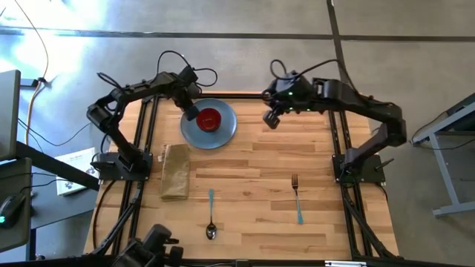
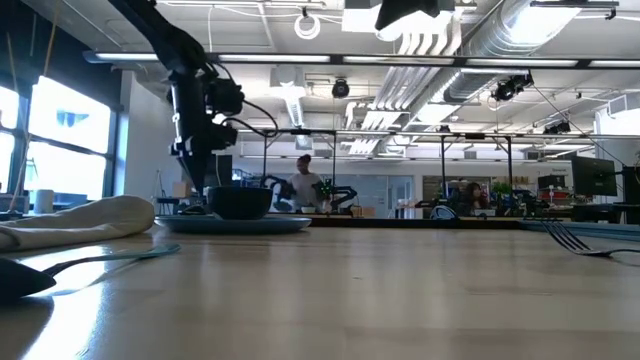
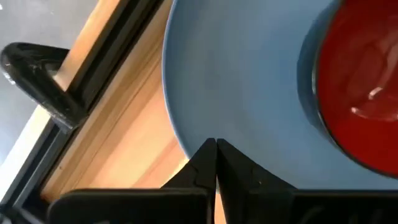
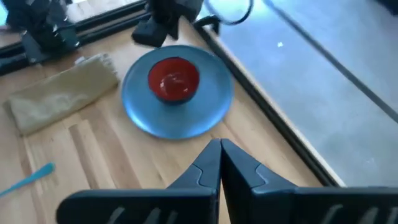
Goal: Set table place
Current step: Move the blue plate to the center of the table
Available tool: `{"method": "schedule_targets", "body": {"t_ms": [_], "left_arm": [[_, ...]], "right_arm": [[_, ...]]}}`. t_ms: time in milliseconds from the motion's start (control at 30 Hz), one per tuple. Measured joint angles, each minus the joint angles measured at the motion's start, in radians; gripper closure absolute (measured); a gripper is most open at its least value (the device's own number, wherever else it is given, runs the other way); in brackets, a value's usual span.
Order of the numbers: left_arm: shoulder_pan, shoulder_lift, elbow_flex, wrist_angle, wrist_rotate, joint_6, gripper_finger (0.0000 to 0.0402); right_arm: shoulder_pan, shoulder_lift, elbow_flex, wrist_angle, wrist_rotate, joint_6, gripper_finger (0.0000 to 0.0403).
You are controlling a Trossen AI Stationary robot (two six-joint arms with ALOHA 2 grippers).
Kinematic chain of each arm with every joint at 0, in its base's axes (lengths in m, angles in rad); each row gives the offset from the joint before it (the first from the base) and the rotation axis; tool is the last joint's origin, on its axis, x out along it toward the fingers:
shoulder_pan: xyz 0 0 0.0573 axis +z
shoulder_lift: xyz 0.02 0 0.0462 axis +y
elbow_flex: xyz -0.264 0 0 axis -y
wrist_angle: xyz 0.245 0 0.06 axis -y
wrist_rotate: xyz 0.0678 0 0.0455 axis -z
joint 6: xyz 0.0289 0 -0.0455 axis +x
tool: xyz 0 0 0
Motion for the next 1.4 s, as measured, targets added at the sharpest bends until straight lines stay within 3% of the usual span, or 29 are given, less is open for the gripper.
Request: {"method": "schedule_targets", "body": {"t_ms": [200, 533, 1067, 1400], "left_arm": [[0.032, 0.053, 0.0, 0.012, -0.048, 0.006, 0.0401], [0.12, 0.093, 0.0, 0.031, 0.0, 0.025, 0.0402], [0.124, 0.097, 0.0, 0.102, -0.018, 0.033, 0.0401], [0.124, 0.195, 0.0, 0.102, 0.013, 0.05, 0.0401]], "right_arm": [[0.009, -0.026, -0.001, -0.06, 0.043, 0.034, 0.0403], [0.047, -0.018, -0.002, -0.109, 0.075, 0.061, 0.0403], [0.047, -0.018, -0.002, -0.113, 0.102, 0.087, 0.0403], [0.07, -0.018, -0.002, -0.112, 0.108, 0.102, 0.0403]]}}
